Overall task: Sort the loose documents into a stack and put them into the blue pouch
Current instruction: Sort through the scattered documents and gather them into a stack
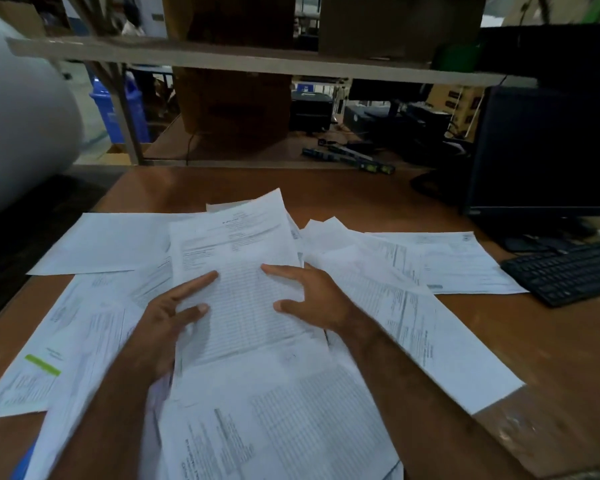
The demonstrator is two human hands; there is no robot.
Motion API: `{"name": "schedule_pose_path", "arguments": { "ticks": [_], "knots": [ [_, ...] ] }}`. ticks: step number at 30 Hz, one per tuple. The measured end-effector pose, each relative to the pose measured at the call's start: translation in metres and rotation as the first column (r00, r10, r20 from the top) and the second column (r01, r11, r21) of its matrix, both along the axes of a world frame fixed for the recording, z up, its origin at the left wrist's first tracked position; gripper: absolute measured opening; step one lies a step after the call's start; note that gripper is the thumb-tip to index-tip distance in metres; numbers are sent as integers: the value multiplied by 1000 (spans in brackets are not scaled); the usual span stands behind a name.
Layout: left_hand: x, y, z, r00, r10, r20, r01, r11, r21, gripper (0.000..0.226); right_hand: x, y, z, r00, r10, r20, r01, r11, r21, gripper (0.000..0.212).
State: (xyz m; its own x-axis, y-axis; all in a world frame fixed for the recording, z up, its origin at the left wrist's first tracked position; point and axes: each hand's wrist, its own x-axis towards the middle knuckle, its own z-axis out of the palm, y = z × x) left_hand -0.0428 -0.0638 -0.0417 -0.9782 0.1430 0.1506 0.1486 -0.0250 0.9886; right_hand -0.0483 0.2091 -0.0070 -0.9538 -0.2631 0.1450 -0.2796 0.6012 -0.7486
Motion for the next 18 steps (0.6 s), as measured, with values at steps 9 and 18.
{"name": "schedule_pose_path", "arguments": {
  "ticks": [9,18],
  "knots": [
    [8,-8,14,998,-60,33,61,998,-31,54,-7,2,17,978,67,197,34,882,-470,60],
    [8,-1,16,1000,-27,1,27,997,-70,56,-16,-15,6,976,-168,-139,129,959,-254,52]
  ]
}}
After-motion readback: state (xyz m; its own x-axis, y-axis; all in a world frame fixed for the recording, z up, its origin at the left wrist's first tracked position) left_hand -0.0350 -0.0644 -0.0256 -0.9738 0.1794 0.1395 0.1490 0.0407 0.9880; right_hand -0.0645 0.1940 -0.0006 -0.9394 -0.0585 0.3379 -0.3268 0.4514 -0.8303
